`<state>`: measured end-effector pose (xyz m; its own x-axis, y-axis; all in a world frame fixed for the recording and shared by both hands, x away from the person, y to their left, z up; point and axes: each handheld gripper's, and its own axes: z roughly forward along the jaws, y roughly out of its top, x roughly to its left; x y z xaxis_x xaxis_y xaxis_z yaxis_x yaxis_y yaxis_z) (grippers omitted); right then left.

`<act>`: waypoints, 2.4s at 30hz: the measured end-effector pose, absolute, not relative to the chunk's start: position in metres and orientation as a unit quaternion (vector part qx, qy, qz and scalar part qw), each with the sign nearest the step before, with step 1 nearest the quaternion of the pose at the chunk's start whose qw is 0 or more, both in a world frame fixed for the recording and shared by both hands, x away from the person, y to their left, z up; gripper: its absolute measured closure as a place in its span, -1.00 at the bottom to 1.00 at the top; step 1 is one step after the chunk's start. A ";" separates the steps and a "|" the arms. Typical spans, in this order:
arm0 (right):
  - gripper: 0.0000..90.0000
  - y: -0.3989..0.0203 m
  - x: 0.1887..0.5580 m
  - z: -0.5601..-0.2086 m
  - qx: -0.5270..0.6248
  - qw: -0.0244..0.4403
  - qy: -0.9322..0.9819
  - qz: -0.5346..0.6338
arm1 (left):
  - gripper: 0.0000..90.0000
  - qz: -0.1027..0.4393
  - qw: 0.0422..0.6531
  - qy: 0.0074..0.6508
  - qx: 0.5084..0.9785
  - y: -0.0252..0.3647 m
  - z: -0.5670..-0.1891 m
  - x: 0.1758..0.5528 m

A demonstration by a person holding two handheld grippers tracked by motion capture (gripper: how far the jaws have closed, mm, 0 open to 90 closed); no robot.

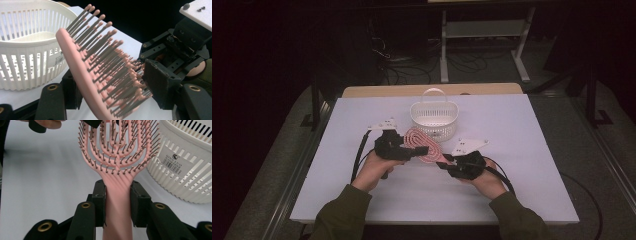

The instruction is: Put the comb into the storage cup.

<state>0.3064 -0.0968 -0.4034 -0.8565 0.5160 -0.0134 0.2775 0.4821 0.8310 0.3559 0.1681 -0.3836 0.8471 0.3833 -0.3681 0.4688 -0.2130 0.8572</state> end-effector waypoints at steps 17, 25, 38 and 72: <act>0.51 -0.092 0.306 -0.407 0.231 0.138 0.856 0.442 | 0.15 -0.049 0.569 0.273 0.774 0.169 -0.381 0.355; 0.52 -0.090 0.306 -0.407 0.228 0.137 0.858 0.440 | 0.25 -0.057 0.571 0.271 0.773 0.169 -0.381 0.355; 0.53 -0.091 0.306 -0.407 0.233 0.134 0.857 0.440 | 0.41 -0.072 0.578 0.267 0.768 0.167 -0.380 0.354; -0.36 -0.099 0.313 -0.405 0.279 0.110 0.832 0.467 | 0.44 -0.045 0.597 0.273 0.753 0.176 -0.372 0.352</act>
